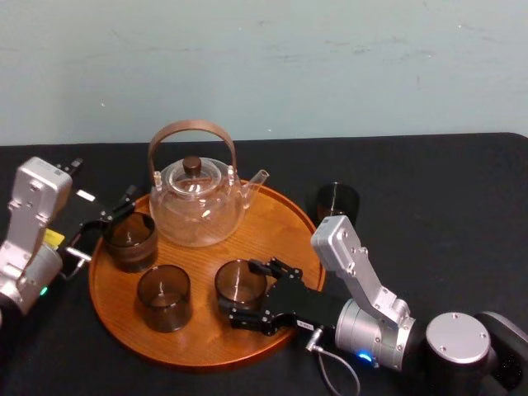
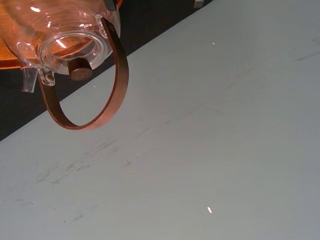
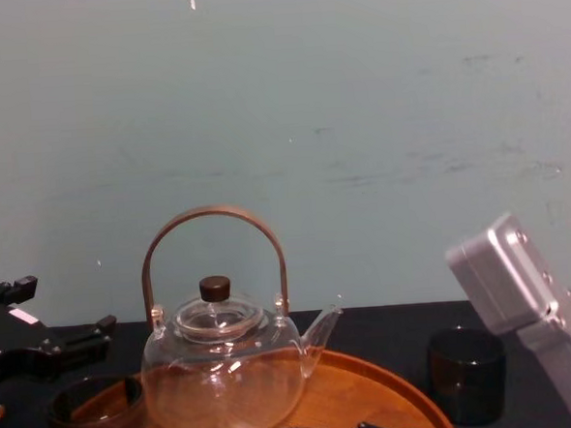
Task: Pick up the glass from the table and place it on the tray.
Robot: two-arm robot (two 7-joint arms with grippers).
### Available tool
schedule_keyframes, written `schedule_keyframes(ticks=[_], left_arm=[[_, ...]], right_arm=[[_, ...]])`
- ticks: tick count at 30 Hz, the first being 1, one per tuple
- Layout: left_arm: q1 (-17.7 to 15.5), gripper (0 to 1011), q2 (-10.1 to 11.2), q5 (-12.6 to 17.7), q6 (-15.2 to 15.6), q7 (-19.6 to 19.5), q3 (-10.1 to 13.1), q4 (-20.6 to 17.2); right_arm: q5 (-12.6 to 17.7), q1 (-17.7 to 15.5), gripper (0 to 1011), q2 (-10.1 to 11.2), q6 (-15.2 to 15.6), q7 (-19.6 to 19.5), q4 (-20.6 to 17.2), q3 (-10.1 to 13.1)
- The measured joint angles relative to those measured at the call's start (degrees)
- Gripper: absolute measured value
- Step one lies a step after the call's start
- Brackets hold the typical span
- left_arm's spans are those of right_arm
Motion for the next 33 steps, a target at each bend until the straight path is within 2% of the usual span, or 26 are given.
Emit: schedule_keyframes(ticks=[5,16,20,33], left_arm=[[0.0,1001,0.0,0.0,0.0,0.0,0.0,0.0],[0.0,1001,0.0,0.0,0.0,0.0,0.0,0.0],[0.0,1001,0.0,0.0,0.0,0.0,0.0,0.0],[0.0,1001,0.0,0.0,0.0,0.0,0.0,0.0]], right_arm=[[0.0,0.0,1002,0.0,0.0,0.0,0.0,0.0],[0.3,-0.4,1002,0.2,-0.9,-0.2,-0.4,0.5],[0.2,-1.2,1002,0.6,-2.0,-0.8,-1.7,1.0],[0.0,-5.8,1002,3.6,-5.8,-2.2,-10.2,4.3]])
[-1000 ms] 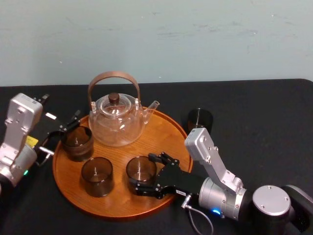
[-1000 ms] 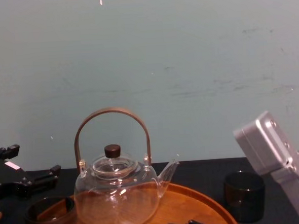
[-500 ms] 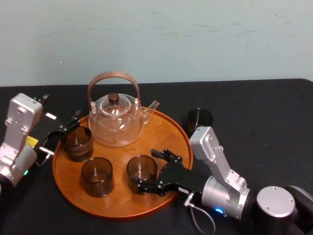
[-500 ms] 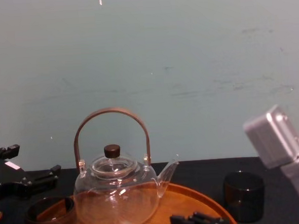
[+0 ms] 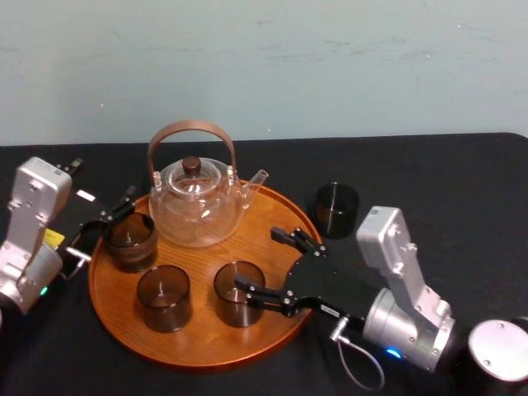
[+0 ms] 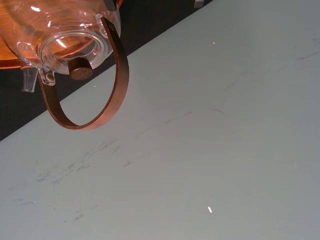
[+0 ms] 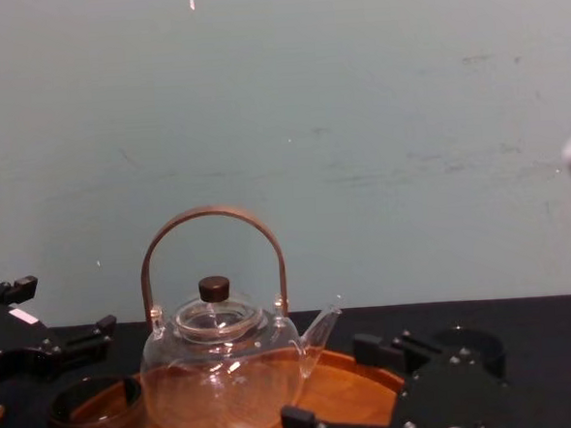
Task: Pick up the glass from the table and place it on the tray.
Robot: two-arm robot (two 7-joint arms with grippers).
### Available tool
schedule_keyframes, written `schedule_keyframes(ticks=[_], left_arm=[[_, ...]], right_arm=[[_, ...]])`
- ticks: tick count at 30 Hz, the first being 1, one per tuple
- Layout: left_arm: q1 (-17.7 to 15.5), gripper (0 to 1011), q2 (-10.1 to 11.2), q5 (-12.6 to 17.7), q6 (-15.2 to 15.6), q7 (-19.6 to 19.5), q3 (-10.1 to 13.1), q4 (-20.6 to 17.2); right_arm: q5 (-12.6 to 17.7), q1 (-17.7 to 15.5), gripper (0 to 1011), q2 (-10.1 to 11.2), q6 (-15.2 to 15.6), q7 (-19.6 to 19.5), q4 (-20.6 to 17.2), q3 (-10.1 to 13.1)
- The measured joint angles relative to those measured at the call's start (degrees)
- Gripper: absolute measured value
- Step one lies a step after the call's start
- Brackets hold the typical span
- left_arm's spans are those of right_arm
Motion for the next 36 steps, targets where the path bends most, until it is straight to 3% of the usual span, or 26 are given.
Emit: schedule_keyframes(ticks=[16,27,36], left_arm=[[0.0,1001,0.0,0.0,0.0,0.0,0.0,0.0],[0.0,1001,0.0,0.0,0.0,0.0,0.0,0.0],[0.0,1001,0.0,0.0,0.0,0.0,0.0,0.0]], right_arm=[[4.1,-6.3,1002,2.8,-2.2,0.1,-4.3,4.2],[5.6,-10.2,1002,3.5,-3.4,-1.2,-4.1,6.8],[5.8,-12.5,1002,3.1,-4.3,-3.6,-3.5,10.4]])
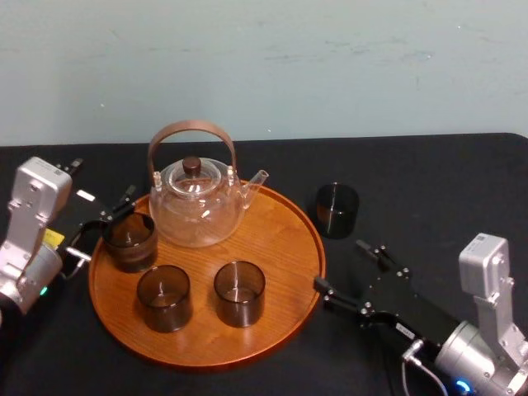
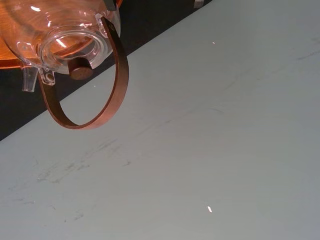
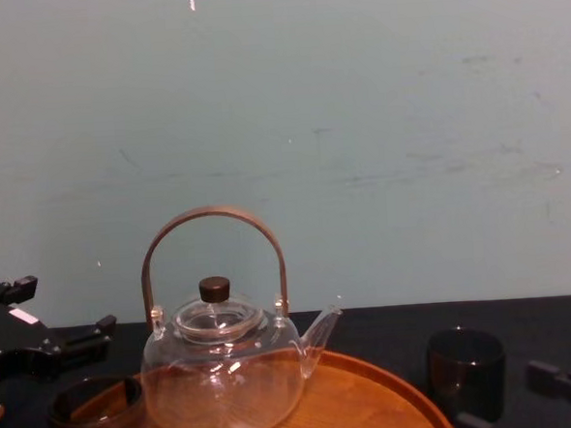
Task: Pick up the glass from the table and place it on the tray.
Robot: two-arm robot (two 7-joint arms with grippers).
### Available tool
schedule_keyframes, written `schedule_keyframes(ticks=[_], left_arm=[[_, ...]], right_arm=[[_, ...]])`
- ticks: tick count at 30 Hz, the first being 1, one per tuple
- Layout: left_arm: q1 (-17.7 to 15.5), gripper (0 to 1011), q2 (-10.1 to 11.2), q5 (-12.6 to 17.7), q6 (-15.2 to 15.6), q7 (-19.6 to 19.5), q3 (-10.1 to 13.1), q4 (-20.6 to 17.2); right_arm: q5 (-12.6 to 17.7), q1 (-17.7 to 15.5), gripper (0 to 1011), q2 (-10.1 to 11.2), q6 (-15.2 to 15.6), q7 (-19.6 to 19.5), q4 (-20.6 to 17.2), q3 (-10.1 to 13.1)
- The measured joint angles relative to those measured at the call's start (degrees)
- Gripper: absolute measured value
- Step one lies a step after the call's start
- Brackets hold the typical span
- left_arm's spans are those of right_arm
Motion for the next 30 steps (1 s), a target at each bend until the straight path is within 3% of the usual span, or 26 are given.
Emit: schedule_keyframes(ticks=[11,18,30], left_arm=[[0.0,1001,0.0,0.0,0.0,0.0,0.0,0.0],[0.0,1001,0.0,0.0,0.0,0.0,0.0,0.0],[0.0,1001,0.0,0.0,0.0,0.0,0.0,0.0]], right_arm=[[-0.1,0.4,1002,-0.6,1.1,-1.3,1.5,3.2],[0.0,3.9,1002,-0.9,3.5,-1.0,4.3,4.5],[0.5,10.7,1002,-1.7,6.9,-0.3,9.7,4.0]])
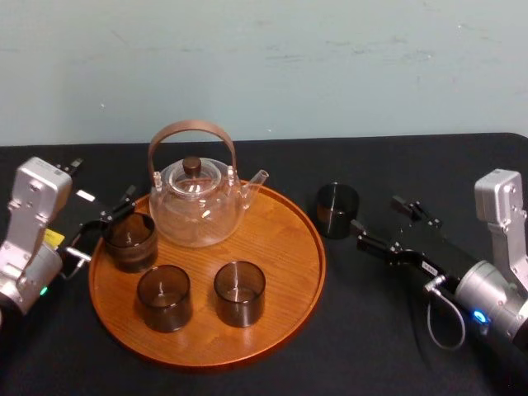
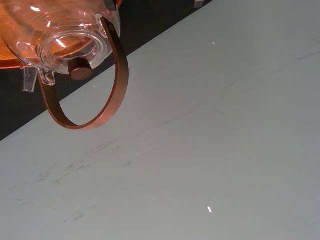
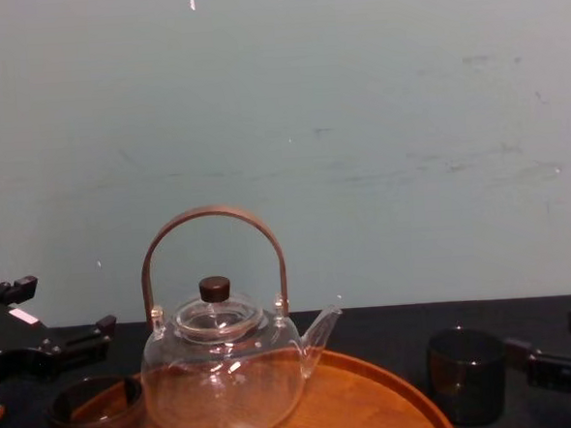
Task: Pick up the glass from the table and place it on the tray.
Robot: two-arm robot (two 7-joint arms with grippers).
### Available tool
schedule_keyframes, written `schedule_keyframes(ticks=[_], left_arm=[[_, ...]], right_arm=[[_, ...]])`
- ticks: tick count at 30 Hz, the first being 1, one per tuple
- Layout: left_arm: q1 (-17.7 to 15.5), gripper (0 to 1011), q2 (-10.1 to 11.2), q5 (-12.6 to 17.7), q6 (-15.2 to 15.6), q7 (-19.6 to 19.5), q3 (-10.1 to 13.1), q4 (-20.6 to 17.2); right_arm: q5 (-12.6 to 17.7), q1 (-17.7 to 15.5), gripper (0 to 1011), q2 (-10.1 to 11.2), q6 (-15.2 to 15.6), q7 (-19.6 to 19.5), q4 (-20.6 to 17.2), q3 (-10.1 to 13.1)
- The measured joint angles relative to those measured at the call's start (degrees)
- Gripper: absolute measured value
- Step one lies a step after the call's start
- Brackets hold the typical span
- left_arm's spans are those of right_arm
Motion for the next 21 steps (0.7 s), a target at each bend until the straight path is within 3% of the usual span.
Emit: schedule_keyframes(ticks=[10,21], left_arm=[[0.0,1001,0.0,0.0,0.0,0.0,0.0,0.0],[0.0,1001,0.0,0.0,0.0,0.0,0.0,0.0]], right_arm=[[0.8,4.3,1002,-1.0,1.5,0.9,4.9,-0.6],[0.4,9.4,1002,-1.8,2.9,2.2,9.1,-3.4]])
